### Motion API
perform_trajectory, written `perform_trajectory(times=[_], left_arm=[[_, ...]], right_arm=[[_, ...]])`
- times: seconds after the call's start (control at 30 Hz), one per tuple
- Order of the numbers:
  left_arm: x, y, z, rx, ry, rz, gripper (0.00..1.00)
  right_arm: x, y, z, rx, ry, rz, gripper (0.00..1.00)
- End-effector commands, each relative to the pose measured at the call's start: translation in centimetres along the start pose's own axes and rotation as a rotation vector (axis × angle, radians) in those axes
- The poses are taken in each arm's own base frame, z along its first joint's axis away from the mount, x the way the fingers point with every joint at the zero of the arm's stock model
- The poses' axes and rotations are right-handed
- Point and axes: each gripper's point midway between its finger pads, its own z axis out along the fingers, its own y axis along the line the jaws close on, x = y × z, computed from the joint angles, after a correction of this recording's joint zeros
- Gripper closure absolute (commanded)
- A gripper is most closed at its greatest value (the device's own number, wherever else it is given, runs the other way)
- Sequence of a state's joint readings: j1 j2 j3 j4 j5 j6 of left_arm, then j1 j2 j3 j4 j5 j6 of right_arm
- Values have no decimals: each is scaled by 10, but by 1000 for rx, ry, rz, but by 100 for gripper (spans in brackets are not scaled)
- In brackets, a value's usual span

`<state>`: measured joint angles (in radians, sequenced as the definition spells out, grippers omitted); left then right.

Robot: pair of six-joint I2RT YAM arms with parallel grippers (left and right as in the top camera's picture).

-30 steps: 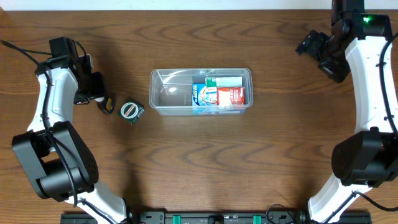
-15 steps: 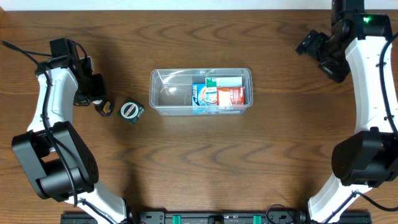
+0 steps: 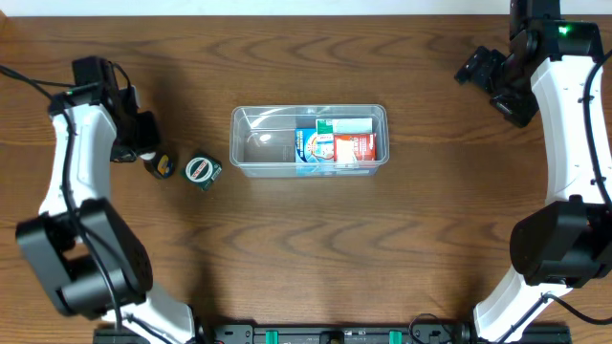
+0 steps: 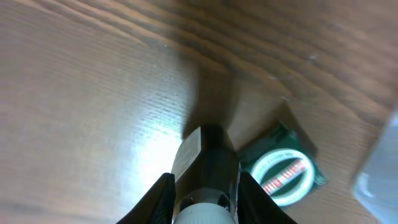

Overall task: Pack container
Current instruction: 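Carry the bottle into the container's left end and release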

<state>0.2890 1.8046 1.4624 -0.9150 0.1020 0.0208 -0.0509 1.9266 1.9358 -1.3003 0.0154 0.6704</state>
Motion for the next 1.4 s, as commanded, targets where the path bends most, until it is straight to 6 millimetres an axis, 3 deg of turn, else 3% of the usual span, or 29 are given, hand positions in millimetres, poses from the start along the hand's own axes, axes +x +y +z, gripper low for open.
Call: perform_trajectory(times=[0.0, 0.23, 0.37, 0.6, 0.7, 1.07, 1.37], left_arm=[[-26, -19, -71, 45, -186, -21, 91], [-10, -82, -140, 133, -331, 76, 92], [9, -133, -152, 197, -342, 198, 92], [31, -197, -122, 209, -283, 367, 92], [33, -215, -107, 215, -263, 403, 93], [17, -235, -30, 160, -194, 450, 92], [12, -242, -1, 155, -177, 451, 91]], right_arm=[[-2, 0, -6, -8, -16, 15, 1], [-2, 0, -7, -8, -16, 15, 1], [-2, 0, -7, -8, -16, 15, 1], [-2, 0, -7, -8, -16, 15, 1], [-2, 0, -7, -8, -16, 15, 1], [-2, 0, -6, -8, -16, 15, 1], [-2, 0, -7, -8, -16, 15, 1]])
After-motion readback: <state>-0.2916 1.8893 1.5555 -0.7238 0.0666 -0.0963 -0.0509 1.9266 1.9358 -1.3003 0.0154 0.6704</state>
